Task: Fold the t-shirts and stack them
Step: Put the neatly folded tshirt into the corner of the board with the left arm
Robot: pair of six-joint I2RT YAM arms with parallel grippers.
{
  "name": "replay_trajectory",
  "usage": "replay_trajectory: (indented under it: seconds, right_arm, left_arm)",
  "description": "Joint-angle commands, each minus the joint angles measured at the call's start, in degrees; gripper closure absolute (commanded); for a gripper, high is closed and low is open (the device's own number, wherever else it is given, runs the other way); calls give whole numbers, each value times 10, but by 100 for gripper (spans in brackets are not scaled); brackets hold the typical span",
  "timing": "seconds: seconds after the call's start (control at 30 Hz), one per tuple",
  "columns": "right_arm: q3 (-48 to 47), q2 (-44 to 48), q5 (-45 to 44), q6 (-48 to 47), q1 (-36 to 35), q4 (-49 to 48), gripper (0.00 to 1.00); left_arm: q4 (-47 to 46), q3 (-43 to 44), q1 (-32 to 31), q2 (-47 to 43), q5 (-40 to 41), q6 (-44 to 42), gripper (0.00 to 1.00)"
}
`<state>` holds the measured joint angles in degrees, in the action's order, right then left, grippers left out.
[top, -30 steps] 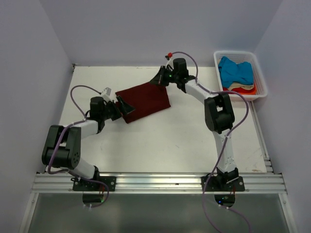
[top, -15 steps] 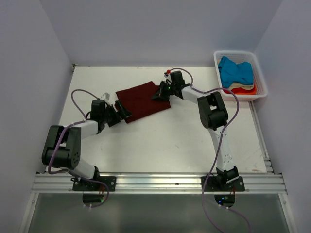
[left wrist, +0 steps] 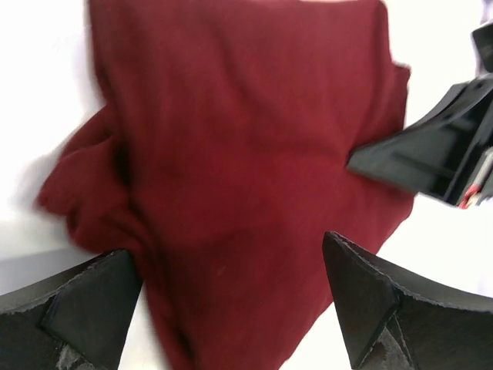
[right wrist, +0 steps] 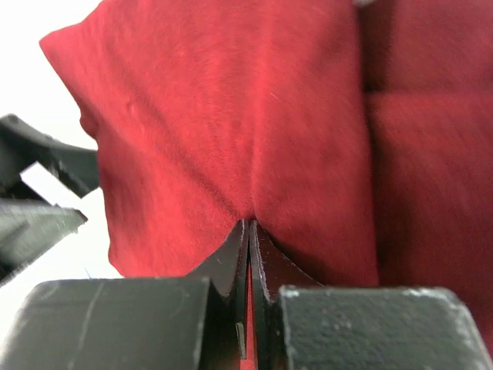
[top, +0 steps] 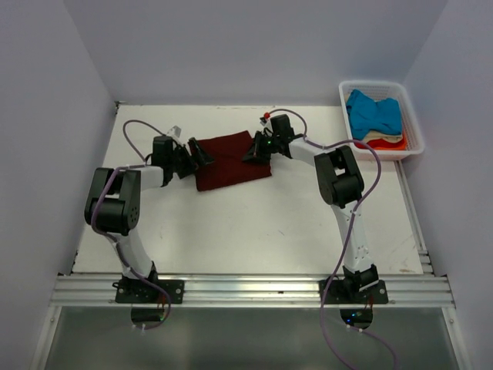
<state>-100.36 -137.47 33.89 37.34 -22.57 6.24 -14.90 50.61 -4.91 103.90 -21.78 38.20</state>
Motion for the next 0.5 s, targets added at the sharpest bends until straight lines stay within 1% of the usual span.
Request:
replay_trajectory:
  seconds: [0.0,0.13,0.2,0.47]
  right_arm:
    - [5,12,-37,-39,-2,70,100]
    - [2,12,-38,-46,-3,78,100]
    - [2,11,-39,-50,-3,81,100]
    - [1,4,-40,-55,-3,88,100]
  left_arm:
    - [58,40,-2,94,-32,-22,0]
    - [76,96,-13,155,-58,-22,0]
    - [62,110,-19,175,-76,-18,0]
    - [33,171,-51,222,-158,-11,0]
